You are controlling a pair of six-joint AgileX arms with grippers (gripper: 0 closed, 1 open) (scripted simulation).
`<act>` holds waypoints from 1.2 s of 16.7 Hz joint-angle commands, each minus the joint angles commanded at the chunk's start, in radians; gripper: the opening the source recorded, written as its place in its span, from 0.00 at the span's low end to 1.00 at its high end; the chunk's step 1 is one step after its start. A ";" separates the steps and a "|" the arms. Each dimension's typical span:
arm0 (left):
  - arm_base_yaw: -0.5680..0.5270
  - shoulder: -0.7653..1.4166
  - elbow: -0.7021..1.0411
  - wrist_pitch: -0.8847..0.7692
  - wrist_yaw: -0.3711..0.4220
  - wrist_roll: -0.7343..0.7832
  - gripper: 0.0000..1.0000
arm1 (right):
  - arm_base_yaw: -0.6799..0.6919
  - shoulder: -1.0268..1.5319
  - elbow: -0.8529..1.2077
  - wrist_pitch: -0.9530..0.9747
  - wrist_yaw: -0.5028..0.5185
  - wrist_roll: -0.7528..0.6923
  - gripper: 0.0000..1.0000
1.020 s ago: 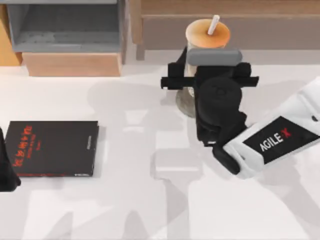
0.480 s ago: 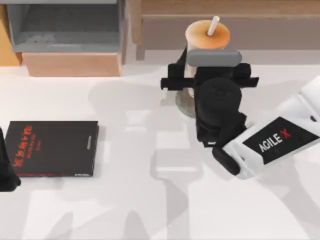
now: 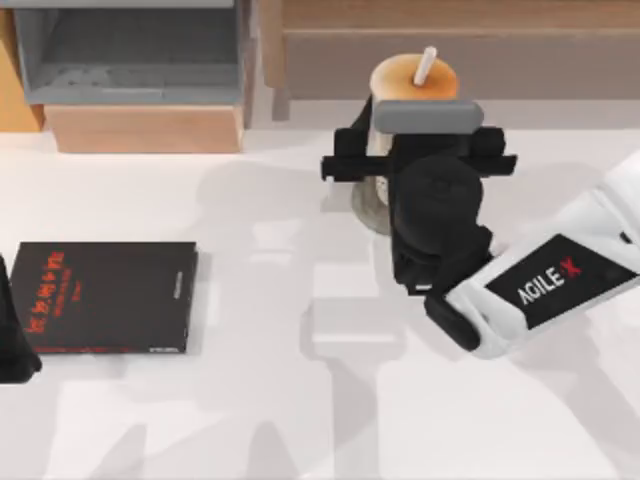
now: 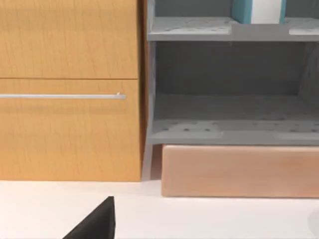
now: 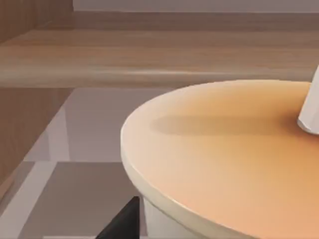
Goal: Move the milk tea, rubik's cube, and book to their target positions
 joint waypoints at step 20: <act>0.000 0.000 0.000 0.000 0.000 0.000 1.00 | 0.045 -0.047 -0.104 0.051 0.049 0.001 1.00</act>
